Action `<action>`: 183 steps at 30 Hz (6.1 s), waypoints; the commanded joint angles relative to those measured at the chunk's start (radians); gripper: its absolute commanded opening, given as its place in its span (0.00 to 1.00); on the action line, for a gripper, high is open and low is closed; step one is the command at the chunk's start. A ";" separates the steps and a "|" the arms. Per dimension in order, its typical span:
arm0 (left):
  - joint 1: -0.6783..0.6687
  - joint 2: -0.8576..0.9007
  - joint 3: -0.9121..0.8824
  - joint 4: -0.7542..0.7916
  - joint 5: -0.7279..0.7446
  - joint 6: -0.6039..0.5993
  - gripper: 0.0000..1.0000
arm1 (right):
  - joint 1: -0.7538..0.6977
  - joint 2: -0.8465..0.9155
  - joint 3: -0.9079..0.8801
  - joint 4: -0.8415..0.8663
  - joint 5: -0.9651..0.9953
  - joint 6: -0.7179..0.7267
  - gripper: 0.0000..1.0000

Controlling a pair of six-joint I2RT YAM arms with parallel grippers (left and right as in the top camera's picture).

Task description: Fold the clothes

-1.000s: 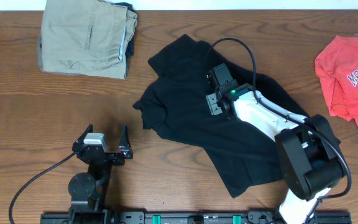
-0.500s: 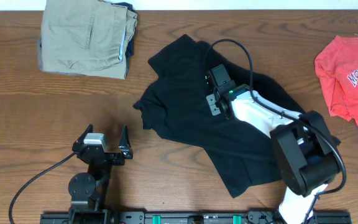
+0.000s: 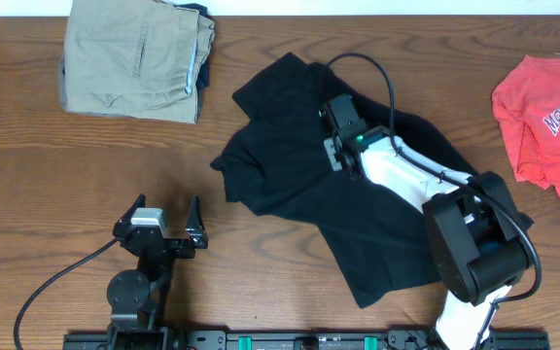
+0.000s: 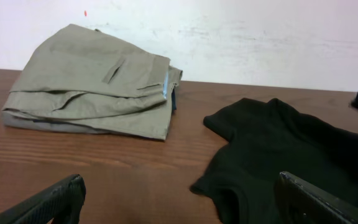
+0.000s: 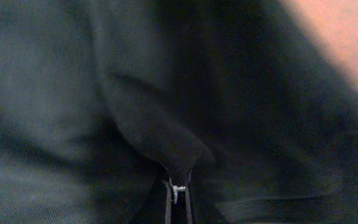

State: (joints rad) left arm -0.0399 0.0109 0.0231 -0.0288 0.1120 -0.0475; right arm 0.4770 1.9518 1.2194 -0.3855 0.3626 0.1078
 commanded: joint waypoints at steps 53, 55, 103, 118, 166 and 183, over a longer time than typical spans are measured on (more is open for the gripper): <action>0.005 -0.007 -0.019 -0.030 0.007 0.010 0.98 | -0.289 -0.492 0.243 -0.307 -0.720 0.048 0.99; 0.005 -0.007 -0.019 -0.030 0.007 0.010 0.98 | -0.282 -0.527 0.243 -0.387 -0.746 0.048 0.99; 0.005 -0.006 -0.019 -0.029 0.007 0.010 0.98 | 0.279 -0.564 -0.418 -0.658 -0.581 0.439 0.56; 0.005 -0.006 -0.019 -0.029 0.007 0.010 0.98 | 0.336 -0.547 -0.512 -0.544 -0.625 0.495 0.64; 0.005 -0.006 -0.019 -0.029 0.007 0.010 0.98 | 0.237 -0.351 -0.216 -0.804 -0.387 0.573 0.01; 0.004 -0.006 -0.019 -0.014 0.090 -0.200 0.98 | 0.194 -0.630 -0.159 -0.720 -0.367 0.522 0.01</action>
State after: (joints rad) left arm -0.0399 0.0109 0.0231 -0.0223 0.1513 -0.1410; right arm 0.6796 1.3437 1.0382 -1.1114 -0.0212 0.6636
